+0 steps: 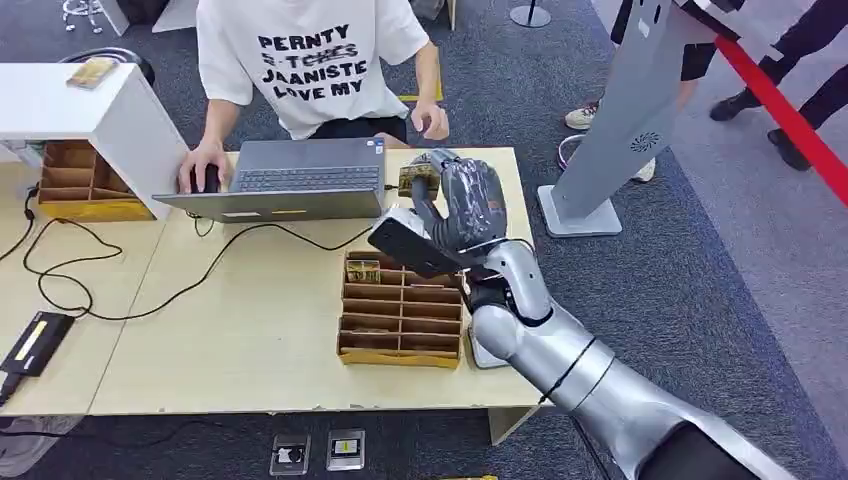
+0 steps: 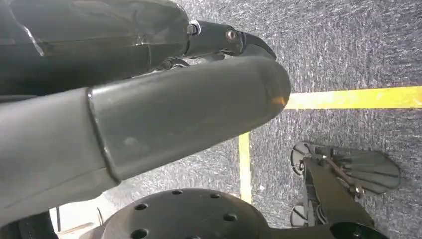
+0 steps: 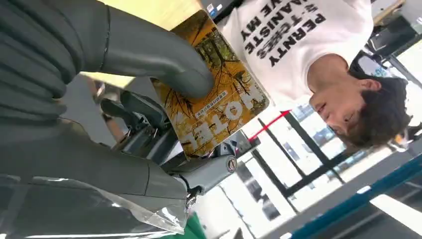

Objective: Pass the card to the sensor for recognition and then transmit it.

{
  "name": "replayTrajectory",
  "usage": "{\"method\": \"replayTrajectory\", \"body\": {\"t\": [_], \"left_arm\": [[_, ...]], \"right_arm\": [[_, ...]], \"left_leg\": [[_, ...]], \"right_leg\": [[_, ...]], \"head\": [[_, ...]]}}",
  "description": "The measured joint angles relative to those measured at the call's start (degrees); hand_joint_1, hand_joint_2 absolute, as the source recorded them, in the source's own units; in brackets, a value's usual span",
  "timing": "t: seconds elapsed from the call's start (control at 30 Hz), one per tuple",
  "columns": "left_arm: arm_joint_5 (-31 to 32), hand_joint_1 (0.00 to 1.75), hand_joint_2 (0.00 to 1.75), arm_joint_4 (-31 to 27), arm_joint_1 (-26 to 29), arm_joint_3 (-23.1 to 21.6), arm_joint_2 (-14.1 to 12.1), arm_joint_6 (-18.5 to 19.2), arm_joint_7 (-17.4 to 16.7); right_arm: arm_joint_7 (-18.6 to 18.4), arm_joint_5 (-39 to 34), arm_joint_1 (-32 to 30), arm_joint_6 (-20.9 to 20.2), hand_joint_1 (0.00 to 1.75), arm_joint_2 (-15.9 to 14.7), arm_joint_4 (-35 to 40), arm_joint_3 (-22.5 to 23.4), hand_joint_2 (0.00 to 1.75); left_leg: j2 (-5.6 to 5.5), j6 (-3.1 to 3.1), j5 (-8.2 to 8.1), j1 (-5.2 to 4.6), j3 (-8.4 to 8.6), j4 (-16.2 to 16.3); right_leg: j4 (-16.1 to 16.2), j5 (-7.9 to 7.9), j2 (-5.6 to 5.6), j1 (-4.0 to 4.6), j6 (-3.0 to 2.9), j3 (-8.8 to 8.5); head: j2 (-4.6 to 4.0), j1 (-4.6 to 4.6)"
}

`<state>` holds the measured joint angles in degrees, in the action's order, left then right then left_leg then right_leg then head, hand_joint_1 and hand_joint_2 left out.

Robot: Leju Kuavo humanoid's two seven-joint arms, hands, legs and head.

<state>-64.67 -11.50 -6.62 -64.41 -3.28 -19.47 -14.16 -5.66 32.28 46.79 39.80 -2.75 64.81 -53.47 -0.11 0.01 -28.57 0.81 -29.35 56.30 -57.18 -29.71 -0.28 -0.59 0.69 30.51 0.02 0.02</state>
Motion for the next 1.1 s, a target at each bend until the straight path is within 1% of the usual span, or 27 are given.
{"method": "replayTrajectory", "body": {"t": [0.2,0.4,0.53,0.67,0.83,0.97,1.1], "left_arm": [[-0.37,0.00,0.00,0.00,0.01,0.00,0.00,-0.09,0.00],[-0.55,0.00,0.00,0.00,0.02,0.00,0.00,-0.11,0.00],[-0.55,0.00,0.00,0.00,0.08,0.00,0.00,-0.09,0.00],[-0.48,0.00,0.00,0.00,0.08,0.00,0.00,-0.04,0.00],[-0.35,0.00,0.00,0.00,0.11,0.00,0.00,0.09,-0.07],[-0.15,0.00,0.00,0.00,0.08,0.00,0.00,0.24,-0.11],[-0.11,0.00,0.00,0.00,0.08,0.00,0.00,0.37,-0.13]], "right_arm": [[1.16,-6.01,-1.81,-0.04,1.75,-1.65,4.28,3.09,1.75],[1.14,-10.71,-3.45,-0.53,1.75,-3.79,8.37,5.65,1.75],[0.51,-13.62,-5.96,-1.40,1.75,-5.97,11.64,7.69,1.75],[-0.06,-14.80,-8.20,-1.71,1.75,-8.05,15.16,9.56,1.75],[-2.51,-15.54,-11.14,-2.30,1.75,-10.85,19.38,11.44,1.75],[-6.79,-13.55,-14.03,-4.66,1.75,-13.41,22.97,12.71,1.75],[-9.22,-12.89,-16.47,-5.90,1.75,-15.77,26.16,13.63,1.75]], "left_leg": [[0.02,0.00,0.00,0.00,0.01,0.01],[0.03,0.00,0.00,0.00,0.03,0.01],[0.01,0.00,0.00,0.00,0.01,0.04],[0.04,0.00,-0.01,0.00,0.02,0.04],[0.02,0.00,0.00,0.00,0.01,0.05],[0.02,0.00,-0.01,0.00,0.02,0.05],[0.02,0.00,-0.01,0.00,0.02,0.05]], "right_leg": [[0.00,0.01,0.02,0.00,-0.01,0.00],[-0.01,0.01,0.03,0.00,-0.01,0.01],[-0.01,0.01,0.00,0.00,-0.01,0.00],[-0.01,0.01,0.02,0.00,-0.01,0.00],[-0.01,0.01,-0.01,0.00,-0.01,0.00],[-0.01,0.01,0.00,0.00,-0.01,0.00],[-0.01,0.01,0.00,0.00,-0.01,0.00]], "head": [[0.00,0.00],[0.00,0.00],[0.00,0.00],[0.00,0.00],[0.00,0.00],[0.00,0.00],[0.00,0.00]]}}
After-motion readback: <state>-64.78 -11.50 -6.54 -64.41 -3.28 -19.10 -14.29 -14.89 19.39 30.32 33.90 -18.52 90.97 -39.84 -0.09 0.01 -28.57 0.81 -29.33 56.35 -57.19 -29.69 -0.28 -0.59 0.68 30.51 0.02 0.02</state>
